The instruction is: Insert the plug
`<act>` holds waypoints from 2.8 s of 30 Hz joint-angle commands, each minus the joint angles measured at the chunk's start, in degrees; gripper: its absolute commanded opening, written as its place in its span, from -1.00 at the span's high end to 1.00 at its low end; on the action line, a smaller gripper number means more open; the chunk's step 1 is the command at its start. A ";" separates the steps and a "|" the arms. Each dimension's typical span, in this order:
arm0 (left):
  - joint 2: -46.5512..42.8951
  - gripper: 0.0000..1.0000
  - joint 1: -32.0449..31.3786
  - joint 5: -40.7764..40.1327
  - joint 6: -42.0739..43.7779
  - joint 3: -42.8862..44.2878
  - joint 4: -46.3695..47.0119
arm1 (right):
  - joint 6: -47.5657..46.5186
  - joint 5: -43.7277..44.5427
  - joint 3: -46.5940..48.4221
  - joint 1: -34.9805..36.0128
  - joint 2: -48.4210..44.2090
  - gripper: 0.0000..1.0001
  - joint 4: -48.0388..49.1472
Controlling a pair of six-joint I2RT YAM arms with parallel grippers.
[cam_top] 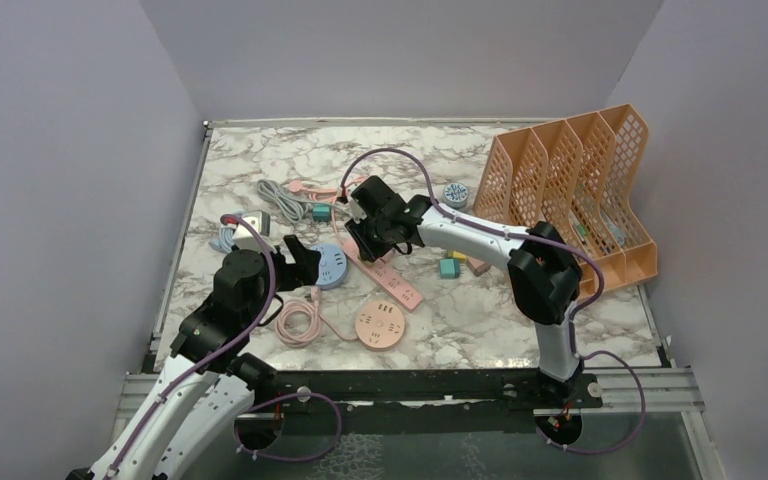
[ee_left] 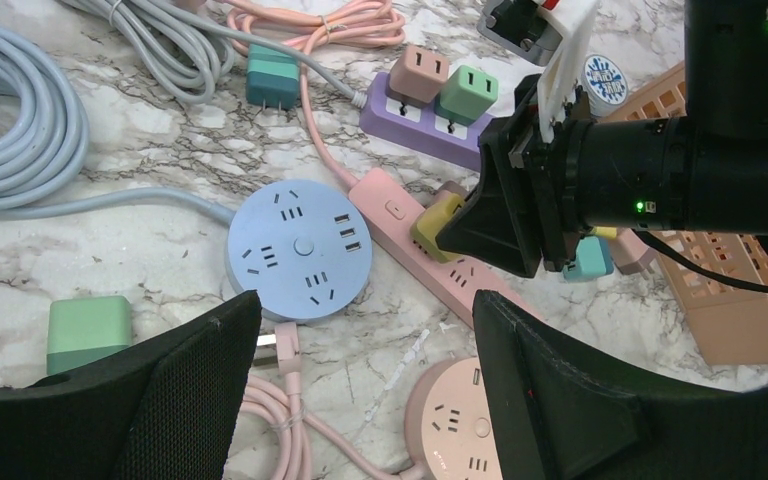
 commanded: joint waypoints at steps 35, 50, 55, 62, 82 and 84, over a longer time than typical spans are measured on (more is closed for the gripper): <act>-2.09 -0.61 -0.01 -2.68 -0.09 -0.67 -0.78 | 11.75 11.31 -10.36 3.46 13.06 0.97 0.12; -0.83 -0.64 -0.01 -2.65 -0.36 -0.65 -0.82 | 18.17 8.89 -5.14 3.45 -9.71 -0.12 4.90; 0.01 -0.65 -0.01 -1.67 -0.71 -0.63 -0.66 | 24.89 18.06 -12.88 3.36 -16.76 -0.11 9.01; 1.48 -0.65 -0.01 1.40 -1.15 -1.05 0.98 | 37.74 23.43 -14.93 0.31 -15.52 -0.13 4.58; 9.08 -0.65 -0.01 4.16 -4.28 -2.24 6.32 | 40.49 23.86 -2.99 -3.67 4.28 -0.34 4.84; 9.33 -0.65 -0.01 4.21 -4.90 -2.69 6.75 | 40.87 25.56 -3.04 -3.68 4.71 -0.34 3.40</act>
